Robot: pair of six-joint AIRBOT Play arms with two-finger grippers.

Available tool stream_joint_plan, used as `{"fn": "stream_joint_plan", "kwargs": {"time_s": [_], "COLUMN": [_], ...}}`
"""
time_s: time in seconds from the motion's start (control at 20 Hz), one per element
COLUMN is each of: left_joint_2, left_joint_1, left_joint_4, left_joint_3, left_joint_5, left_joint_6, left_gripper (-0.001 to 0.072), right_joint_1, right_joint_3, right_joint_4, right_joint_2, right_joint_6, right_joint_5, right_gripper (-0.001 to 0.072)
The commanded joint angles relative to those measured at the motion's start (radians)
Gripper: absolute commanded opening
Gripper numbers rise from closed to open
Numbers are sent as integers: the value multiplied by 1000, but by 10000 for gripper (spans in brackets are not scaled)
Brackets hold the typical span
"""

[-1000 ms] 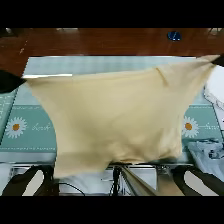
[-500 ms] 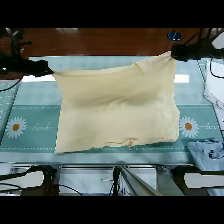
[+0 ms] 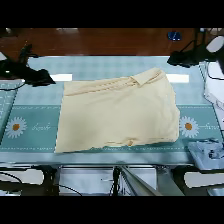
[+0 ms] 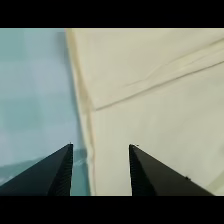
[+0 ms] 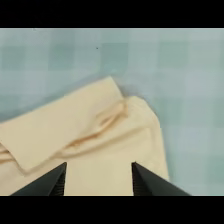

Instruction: Fold the shirts.

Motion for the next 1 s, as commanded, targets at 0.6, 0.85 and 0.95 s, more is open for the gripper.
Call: {"fn": "stream_joint_plan", "kwargs": {"time_s": [0.6, 0.85, 0.95], "left_joint_2": [560, 554, 537], "left_joint_1": [307, 257, 257], "left_joint_4": [-27, 142, 143], "left_joint_3": [-979, -986, -986], "left_joint_5": [-193, -168, -148], "left_joint_6": [114, 42, 42], "left_gripper": [476, 476, 476], "right_joint_1": [-506, -506, -506], "right_joint_3": [-927, -950, -950], "right_joint_4": [282, 284, 283], "right_joint_2": [619, 620, 620], "right_joint_6": [-243, -253, -256], "right_joint_5": [286, 275, 275], "right_gripper": [493, 493, 493]}}
